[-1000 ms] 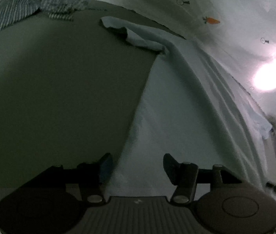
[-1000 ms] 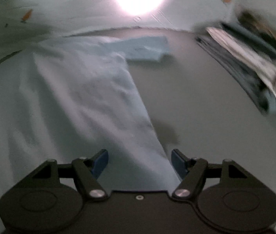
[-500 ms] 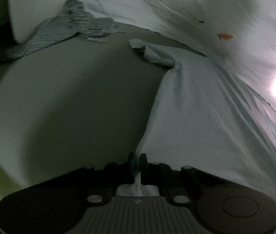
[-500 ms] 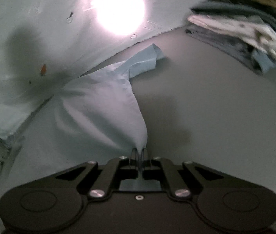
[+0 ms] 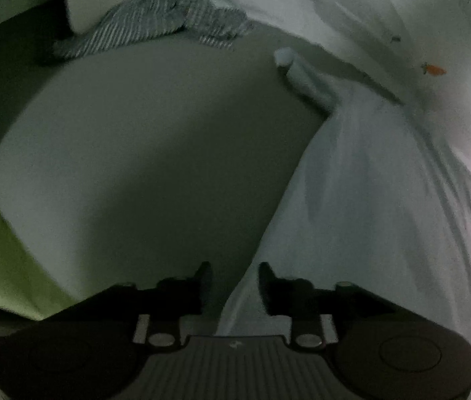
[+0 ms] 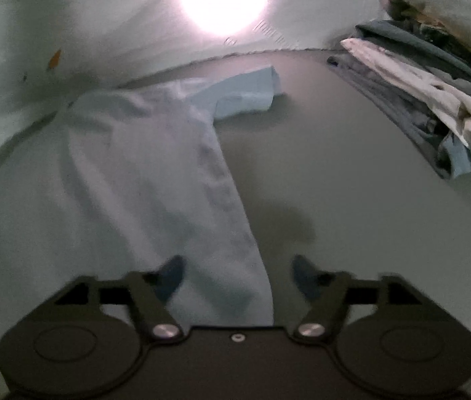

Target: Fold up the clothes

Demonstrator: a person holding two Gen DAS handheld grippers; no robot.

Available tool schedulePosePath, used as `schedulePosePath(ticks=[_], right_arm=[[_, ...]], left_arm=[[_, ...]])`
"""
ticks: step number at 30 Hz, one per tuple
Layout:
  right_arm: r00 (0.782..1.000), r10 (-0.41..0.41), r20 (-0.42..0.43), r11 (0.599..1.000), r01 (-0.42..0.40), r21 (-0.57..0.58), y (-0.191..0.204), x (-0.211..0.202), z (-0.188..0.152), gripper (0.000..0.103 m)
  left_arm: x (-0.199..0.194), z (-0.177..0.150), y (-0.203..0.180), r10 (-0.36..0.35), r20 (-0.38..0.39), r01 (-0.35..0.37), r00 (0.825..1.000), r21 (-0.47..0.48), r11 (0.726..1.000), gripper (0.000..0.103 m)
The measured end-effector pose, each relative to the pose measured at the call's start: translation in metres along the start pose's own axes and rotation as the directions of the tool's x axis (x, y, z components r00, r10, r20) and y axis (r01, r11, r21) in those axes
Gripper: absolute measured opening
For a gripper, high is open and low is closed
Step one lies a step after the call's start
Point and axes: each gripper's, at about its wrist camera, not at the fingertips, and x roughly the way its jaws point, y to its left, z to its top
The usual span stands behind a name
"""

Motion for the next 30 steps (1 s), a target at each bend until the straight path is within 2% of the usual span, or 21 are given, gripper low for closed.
schedulePosePath(ticks=[5, 7, 8, 9, 11, 13, 17, 23, 24, 26, 30], right_arm=[[0.999, 0.04, 0.02, 0.995, -0.042, 0.088, -0.002, 0.022, 0.017, 0.083], [0.997, 0.075, 0.009, 0.989, -0.075, 0.127, -0.005, 0.034, 0.023, 0.082], [0.995, 0.1, 0.0, 0.985, -0.099, 0.139, -0.007, 0.038, 0.026, 0.078], [0.992, 0.127, -0.011, 0.981, -0.123, 0.152, -0.008, 0.043, 0.03, 0.074], [0.978, 0.194, -0.08, 0.969, -0.178, 0.173, -0.01, 0.06, 0.041, 0.042], [0.963, 0.233, -0.132, 0.96, -0.206, 0.188, -0.012, 0.078, 0.055, 0.03], [0.977, 0.182, -0.11, 0.973, -0.163, 0.163, -0.017, 0.101, 0.094, 0.031], [0.988, 0.146, -0.04, 0.976, -0.138, 0.171, -0.032, 0.145, 0.164, 0.041], [0.991, 0.134, -0.026, 0.977, -0.128, 0.17, -0.034, 0.153, 0.175, 0.041], [0.994, 0.113, -0.004, 0.976, -0.111, 0.187, -0.037, 0.167, 0.194, 0.047], [0.991, 0.124, 0.045, 0.948, -0.132, 0.291, -0.046, 0.19, 0.215, 0.053]], left_arm=[[0.02, 0.022, -0.042, -0.05, -0.005, 0.05, 0.999, 0.036, 0.998, 0.07], [0.035, 0.028, -0.065, -0.05, -0.028, 0.052, 0.998, 0.075, 0.996, 0.074], [0.044, 0.03, -0.077, -0.046, -0.043, 0.05, 0.998, 0.098, 0.994, 0.075], [0.053, 0.032, -0.09, -0.041, -0.058, 0.048, 0.997, 0.122, 0.991, 0.077], [0.07, 0.036, -0.115, -0.022, -0.087, 0.038, 0.996, 0.186, 0.982, 0.078], [0.086, 0.041, -0.143, -0.002, -0.103, 0.03, 0.995, 0.266, 0.964, 0.078], [0.117, 0.061, -0.19, 0.023, -0.113, 0.019, 0.993, 0.357, 0.934, 0.085], [0.17, 0.089, -0.252, 0.064, -0.154, 0.004, 0.986, 0.405, 0.914, 0.086], [0.18, 0.092, -0.26, 0.088, -0.158, -0.013, 0.983, 0.424, 0.905, 0.094], [0.191, 0.095, -0.272, 0.117, -0.145, -0.038, 0.982, 0.458, 0.888, 0.103], [0.202, 0.103, -0.276, 0.087, -0.178, 0.002, 0.98, 0.448, 0.894, 0.103]])
